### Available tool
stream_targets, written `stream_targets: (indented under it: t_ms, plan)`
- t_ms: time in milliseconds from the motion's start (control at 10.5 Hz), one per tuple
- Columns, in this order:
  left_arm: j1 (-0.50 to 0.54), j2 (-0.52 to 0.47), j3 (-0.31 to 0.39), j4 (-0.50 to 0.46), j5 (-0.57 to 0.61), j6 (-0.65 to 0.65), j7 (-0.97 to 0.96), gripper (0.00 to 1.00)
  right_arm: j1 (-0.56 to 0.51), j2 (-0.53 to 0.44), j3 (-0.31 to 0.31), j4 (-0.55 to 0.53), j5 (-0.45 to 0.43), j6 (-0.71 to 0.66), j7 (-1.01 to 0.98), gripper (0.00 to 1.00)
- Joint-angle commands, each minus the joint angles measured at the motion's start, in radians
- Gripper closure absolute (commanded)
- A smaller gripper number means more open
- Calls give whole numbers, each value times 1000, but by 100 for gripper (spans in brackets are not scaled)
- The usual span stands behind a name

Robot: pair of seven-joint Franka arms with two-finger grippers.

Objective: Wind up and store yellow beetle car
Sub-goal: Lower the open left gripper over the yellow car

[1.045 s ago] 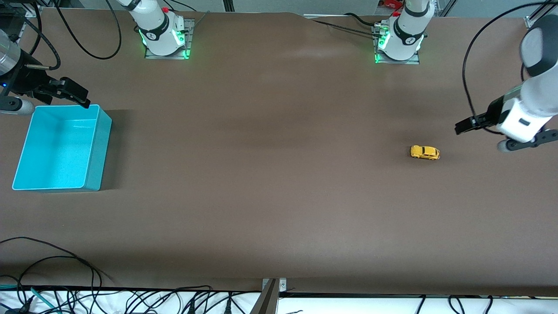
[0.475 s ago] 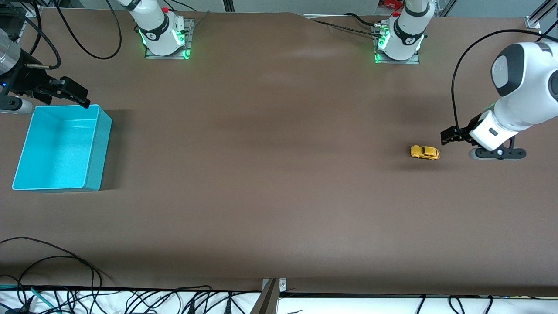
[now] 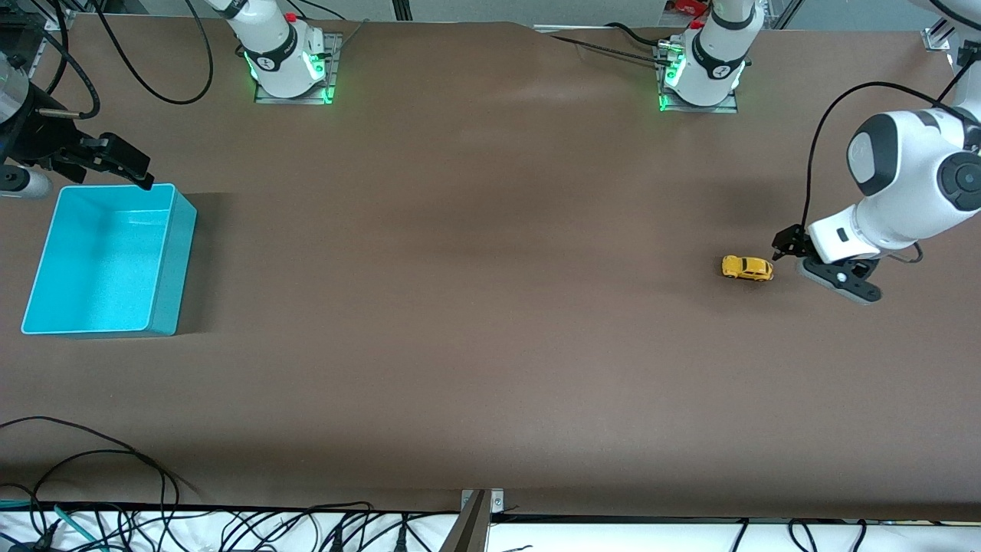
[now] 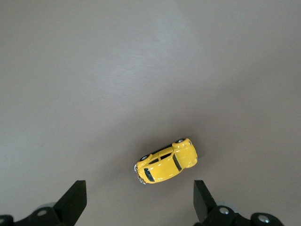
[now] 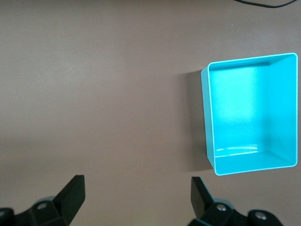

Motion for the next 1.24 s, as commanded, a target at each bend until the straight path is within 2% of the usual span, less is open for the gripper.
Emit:
stream_targets:
  t_ms: [0,475,570,665,855,1045,1140]
  plan:
    - [0,8,-1,-42,22,38,204,0,-1,2,-9,19,-5,-10,-2,0]
    - [17,43,-1,-67,10,72,644,1,0,8,-6,19,-17,-5,3,0]
    - [32,57,-1,-78,8,113,729,1,-1,8,-9,18,-16,-13,-4,0]
    - [35,63,-1,-85,5,126,775,3,-1,7,-9,18,-14,-14,6,0]
    - [34,75,-1,-87,7,126,832,17,0,12,-6,18,-13,-13,6,0]
    - [34,90,-4,-88,5,125,878,18,-3,7,-9,19,-5,-11,-2,0]
    - [34,98,-4,-92,5,126,888,14,-1,7,-6,19,-5,-8,7,0]
